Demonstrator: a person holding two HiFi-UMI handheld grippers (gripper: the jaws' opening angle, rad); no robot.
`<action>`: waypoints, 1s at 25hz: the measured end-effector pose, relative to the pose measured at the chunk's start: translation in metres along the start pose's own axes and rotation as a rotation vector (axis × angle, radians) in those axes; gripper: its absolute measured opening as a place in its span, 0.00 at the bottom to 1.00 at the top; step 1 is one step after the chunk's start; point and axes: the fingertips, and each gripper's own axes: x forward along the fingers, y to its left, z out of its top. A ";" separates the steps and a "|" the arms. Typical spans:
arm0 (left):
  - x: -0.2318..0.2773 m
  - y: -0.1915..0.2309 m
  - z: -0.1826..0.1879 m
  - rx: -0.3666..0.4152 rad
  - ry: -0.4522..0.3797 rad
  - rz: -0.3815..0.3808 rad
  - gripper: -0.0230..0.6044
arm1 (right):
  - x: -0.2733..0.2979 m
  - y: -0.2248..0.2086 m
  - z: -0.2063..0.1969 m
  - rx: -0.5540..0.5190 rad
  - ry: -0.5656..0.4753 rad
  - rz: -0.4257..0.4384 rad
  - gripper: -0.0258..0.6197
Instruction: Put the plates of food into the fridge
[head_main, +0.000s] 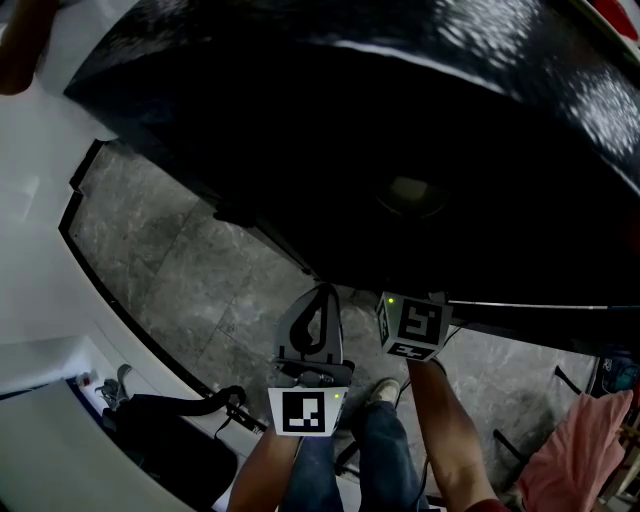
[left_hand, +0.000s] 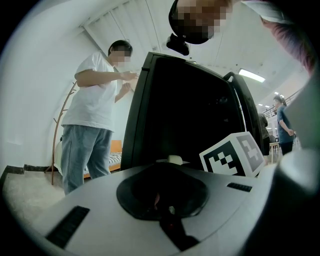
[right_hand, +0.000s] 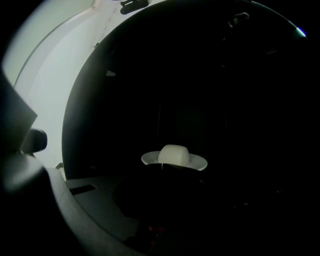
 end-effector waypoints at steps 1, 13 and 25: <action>0.000 0.000 0.000 -0.003 0.004 -0.001 0.05 | -0.001 0.000 -0.001 -0.002 -0.001 0.002 0.06; 0.000 -0.002 -0.002 0.003 -0.003 -0.001 0.05 | -0.010 -0.002 0.002 -0.001 -0.061 0.029 0.06; 0.001 -0.006 -0.002 -0.010 -0.005 -0.005 0.05 | -0.032 -0.002 0.013 -0.001 -0.117 0.042 0.06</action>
